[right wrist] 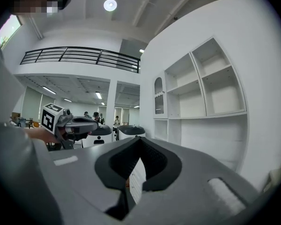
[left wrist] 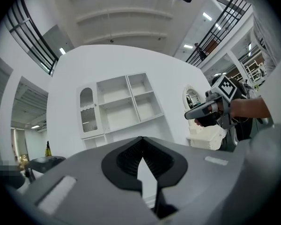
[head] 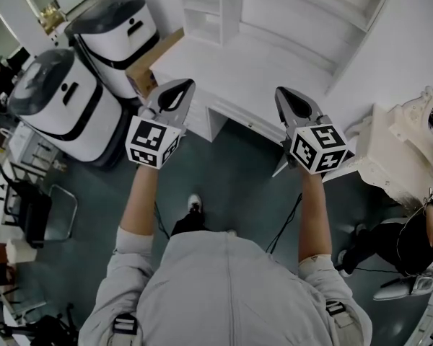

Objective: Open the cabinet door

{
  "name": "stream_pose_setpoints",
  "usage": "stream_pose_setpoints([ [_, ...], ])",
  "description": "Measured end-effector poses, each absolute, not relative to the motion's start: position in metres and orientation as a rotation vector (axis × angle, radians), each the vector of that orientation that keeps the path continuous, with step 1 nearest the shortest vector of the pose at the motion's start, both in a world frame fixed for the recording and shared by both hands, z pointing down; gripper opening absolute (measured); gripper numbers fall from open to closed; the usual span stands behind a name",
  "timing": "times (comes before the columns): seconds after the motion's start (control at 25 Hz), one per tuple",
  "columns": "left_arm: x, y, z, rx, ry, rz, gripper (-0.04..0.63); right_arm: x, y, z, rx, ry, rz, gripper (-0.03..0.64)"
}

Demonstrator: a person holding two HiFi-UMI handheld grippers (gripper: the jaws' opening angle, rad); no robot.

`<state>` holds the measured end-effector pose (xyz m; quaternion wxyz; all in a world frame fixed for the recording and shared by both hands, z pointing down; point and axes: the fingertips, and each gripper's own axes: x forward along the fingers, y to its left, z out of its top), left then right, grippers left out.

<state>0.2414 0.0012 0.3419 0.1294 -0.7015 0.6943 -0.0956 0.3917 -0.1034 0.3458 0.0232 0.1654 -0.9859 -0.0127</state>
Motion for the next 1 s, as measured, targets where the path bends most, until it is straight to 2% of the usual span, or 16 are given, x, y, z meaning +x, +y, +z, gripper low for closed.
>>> stream_pose_setpoints([
  [0.32, 0.203, -0.041, 0.349, -2.043, 1.979, -0.252, 0.017, 0.357, -0.149, 0.348, 0.583, -3.035, -0.064, 0.002],
  [1.0, 0.024, -0.184, 0.331, -2.143, 1.852, -0.220, 0.017, 0.193, -0.267, 0.336, 0.811, -2.922, -0.124, 0.002],
])
